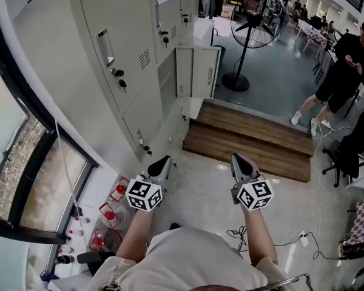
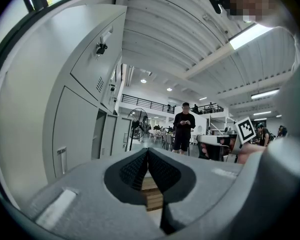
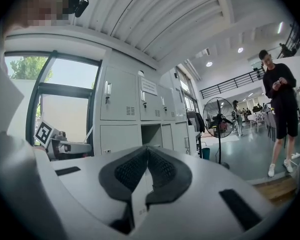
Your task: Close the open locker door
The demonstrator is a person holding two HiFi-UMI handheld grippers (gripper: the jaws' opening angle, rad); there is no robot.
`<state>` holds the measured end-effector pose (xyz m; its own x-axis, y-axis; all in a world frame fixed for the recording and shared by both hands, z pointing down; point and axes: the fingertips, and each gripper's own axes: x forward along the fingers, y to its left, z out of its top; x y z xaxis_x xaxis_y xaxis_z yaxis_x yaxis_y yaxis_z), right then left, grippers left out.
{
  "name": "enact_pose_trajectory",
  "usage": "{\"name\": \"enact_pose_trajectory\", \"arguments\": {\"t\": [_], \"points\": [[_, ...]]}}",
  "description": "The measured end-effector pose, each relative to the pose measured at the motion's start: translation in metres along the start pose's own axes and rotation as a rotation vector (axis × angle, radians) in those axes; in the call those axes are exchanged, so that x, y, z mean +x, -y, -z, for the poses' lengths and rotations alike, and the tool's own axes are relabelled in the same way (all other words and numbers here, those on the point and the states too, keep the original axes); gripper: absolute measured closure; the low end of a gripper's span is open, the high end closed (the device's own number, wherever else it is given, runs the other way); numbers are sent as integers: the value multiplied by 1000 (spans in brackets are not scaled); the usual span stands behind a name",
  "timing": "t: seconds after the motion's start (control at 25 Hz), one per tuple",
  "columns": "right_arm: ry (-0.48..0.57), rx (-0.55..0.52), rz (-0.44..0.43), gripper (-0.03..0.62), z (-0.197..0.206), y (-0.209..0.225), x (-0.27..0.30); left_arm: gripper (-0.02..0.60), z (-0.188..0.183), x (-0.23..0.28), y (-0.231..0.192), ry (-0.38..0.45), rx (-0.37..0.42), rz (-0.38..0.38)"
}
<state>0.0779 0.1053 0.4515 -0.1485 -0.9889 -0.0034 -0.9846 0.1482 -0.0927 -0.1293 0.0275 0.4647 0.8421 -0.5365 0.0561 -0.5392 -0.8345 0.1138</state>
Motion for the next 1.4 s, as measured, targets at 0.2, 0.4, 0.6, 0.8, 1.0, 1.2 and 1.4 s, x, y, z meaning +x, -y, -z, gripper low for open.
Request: {"name": "enact_pose_trajectory", "arguments": {"t": [0.2, 0.4, 0.6, 0.8, 1.0, 1.2, 1.4], "points": [[1, -10, 9, 586, 1, -2, 4, 566, 1, 2, -3, -4, 0, 7], [-5, -8, -2, 585, 6, -8, 6, 566, 6, 2, -5, -13, -5, 13], [-16, -4, -10, 579, 10, -12, 9, 566, 8, 3, -8, -17, -11, 20], [-29, -5, -15, 554, 13, -16, 12, 566, 11, 4, -12, -22, -16, 28], [-33, 3, 0, 528, 14, -14, 16, 566, 13, 6, -16, -24, -21, 36], [-37, 1, 15, 517, 15, -13, 18, 566, 15, 6, -19, -28, -27, 43], [-48, -4, 19, 517, 17, -15, 23, 566, 17, 7, -24, -32, -22, 48]]}}
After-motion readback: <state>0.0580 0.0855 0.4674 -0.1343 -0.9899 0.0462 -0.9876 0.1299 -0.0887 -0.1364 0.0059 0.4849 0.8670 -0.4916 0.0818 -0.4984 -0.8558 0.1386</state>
